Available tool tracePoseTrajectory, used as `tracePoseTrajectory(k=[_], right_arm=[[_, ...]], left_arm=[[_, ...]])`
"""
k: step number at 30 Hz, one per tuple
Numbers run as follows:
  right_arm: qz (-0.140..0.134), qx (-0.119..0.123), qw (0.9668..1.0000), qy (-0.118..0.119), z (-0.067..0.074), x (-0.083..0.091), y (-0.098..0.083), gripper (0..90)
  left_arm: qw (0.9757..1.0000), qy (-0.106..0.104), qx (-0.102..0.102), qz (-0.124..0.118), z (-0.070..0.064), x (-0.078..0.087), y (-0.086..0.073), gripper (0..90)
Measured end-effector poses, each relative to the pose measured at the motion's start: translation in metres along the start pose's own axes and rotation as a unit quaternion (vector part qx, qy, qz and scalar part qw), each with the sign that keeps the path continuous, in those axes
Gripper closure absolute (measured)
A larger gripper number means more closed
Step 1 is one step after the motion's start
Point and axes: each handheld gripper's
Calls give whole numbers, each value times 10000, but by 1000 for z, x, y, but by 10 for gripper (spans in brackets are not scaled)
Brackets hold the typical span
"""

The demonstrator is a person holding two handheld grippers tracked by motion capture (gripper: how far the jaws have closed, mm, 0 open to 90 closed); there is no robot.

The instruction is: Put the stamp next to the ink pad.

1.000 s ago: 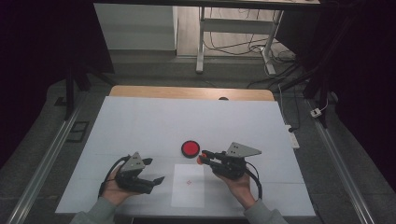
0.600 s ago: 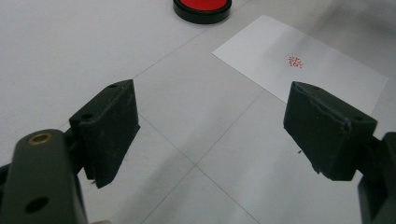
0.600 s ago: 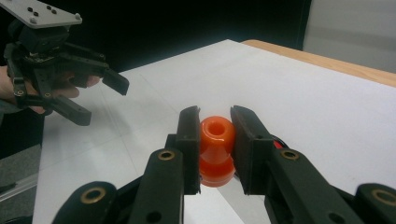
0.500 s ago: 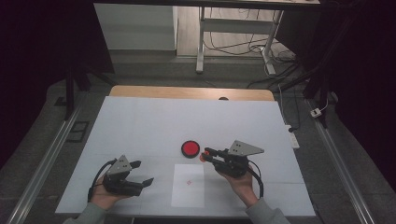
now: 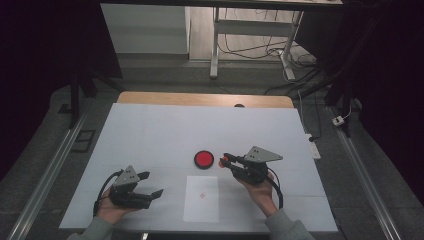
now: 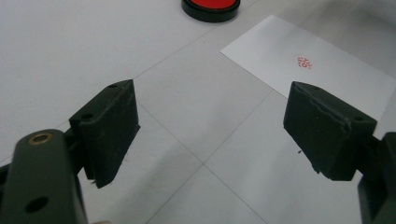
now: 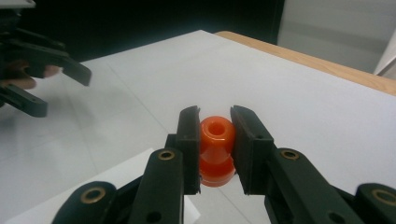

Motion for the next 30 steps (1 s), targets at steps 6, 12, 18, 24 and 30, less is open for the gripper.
tracePoseTrajectory(k=[6, 12, 18, 24, 30], right_arm=[[108, 22, 9998, -193, -8, -4, -1, 725], [205, -84, 9989, -418, -20, -12, -3, 725], [321, -135, 9984, -454, -26, -23, -8, 725], [521, -170, 9972, -517, -30, -38, -15, 725], [832, -155, 9942, -659, -38, -53, -22, 724]], left_arm=[[10000, -15, 4, 20, 1, -1, 0, 184], [10000, -6, 29, 40, 2, -1, -1, 185], [10000, 7, 38, 29, 2, 0, -2, 185], [10000, 4, 40, 44, 2, 0, -2, 185], [9999, 42, 64, 74, 3, 0, -4, 185]])
Point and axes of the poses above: each handheld gripper's, and its own axes: x roughly backward along the jaws, y roughly out of its top, z roughly to its left, and after that the axes turned 3 degrees about -z, right-handed
